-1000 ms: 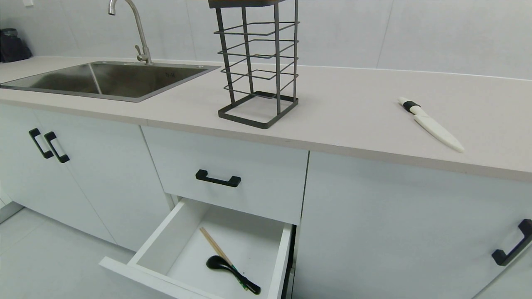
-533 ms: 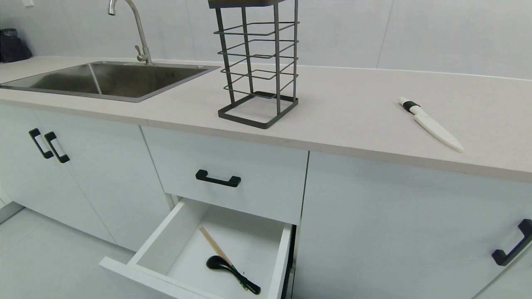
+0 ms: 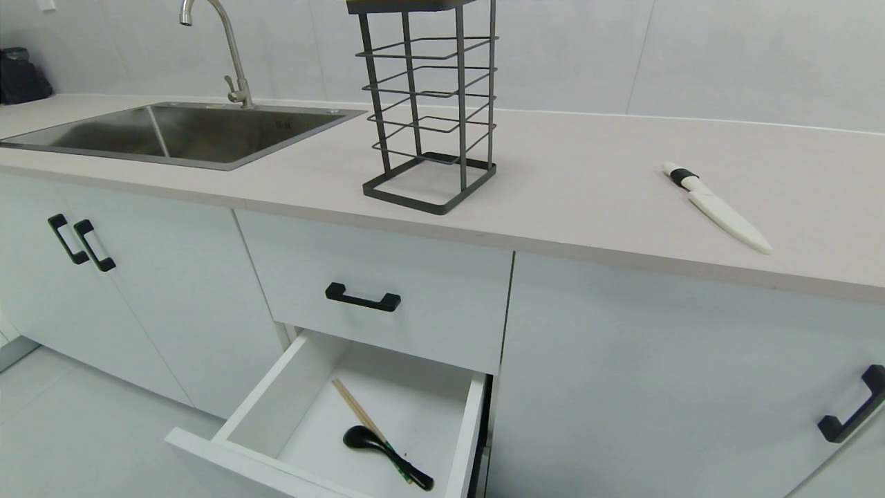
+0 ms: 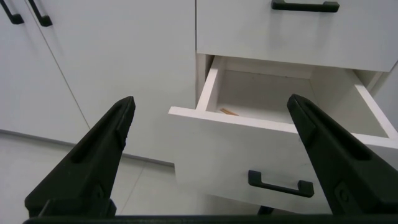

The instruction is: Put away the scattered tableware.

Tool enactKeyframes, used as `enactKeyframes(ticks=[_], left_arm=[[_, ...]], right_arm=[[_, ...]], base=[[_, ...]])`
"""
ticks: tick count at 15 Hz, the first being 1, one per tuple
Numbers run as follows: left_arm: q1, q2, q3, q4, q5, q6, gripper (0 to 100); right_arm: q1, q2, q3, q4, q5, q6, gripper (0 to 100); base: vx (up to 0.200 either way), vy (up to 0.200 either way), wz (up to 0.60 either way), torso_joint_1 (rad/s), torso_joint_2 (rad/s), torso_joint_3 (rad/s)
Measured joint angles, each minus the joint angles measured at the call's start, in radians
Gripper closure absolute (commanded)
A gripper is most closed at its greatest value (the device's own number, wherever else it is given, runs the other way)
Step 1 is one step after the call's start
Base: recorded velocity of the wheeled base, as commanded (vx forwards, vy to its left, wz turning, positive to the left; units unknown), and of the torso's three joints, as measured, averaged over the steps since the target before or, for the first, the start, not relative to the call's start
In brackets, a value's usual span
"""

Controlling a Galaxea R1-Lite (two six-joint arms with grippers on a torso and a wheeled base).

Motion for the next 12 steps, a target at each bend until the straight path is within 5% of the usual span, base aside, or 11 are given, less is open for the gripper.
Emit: enactKeyframes(ticks=[4,8,12], left_arm=[[0.0,0.0,0.0,0.0,0.0,0.001,0],[0.0,0.0,0.0,-0.001,-0.003,0.005,0],[0.003,0.006,-0.055,-0.13,-0.013,-0.009,0]], right_arm=[[-0.001,-0.016,0.062,-0.126,0.191,0.192,0],[0.0,-0.017,0.09,-0.146,0.204,0.09,0],[0.0,-0.017,0.117,-0.172,0.203,0.08,0]], base=[[0.0,0.0,0.0,0.0,0.0,0.0],[0.0,0.0,0.0,0.0,0.0,0.0],[0.0,0.0,0.0,0.0,0.0,0.0]])
